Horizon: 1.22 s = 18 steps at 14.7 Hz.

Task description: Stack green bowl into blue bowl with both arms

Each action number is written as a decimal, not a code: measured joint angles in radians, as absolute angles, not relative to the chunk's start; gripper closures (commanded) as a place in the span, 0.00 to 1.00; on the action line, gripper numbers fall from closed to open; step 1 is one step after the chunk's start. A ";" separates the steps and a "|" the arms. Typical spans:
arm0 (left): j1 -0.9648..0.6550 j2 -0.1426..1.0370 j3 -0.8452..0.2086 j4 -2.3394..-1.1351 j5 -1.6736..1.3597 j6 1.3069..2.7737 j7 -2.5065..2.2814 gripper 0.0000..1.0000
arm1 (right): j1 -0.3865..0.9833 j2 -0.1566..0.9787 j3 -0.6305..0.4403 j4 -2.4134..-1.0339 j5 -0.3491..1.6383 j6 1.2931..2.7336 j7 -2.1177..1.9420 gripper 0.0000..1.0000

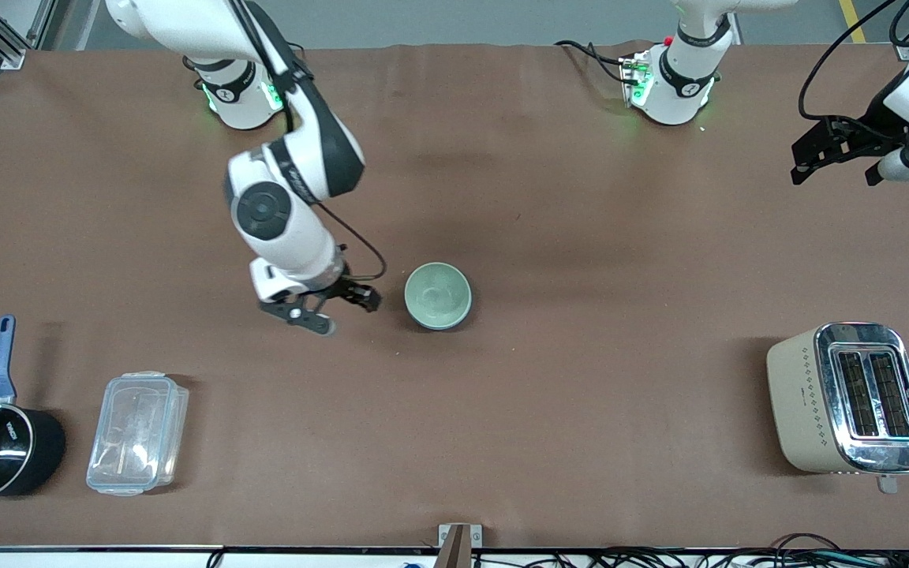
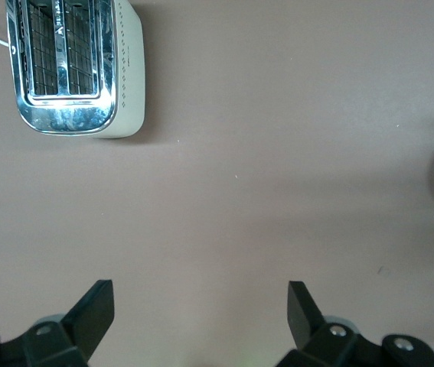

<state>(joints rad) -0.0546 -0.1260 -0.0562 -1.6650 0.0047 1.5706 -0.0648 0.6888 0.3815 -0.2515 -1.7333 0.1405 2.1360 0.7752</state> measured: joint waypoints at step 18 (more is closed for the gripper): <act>-0.054 -0.101 -0.056 -1.651 0.005 1.576 -0.065 0.00 | 0.592 0.127 -0.752 -1.475 0.081 1.628 0.137 0.00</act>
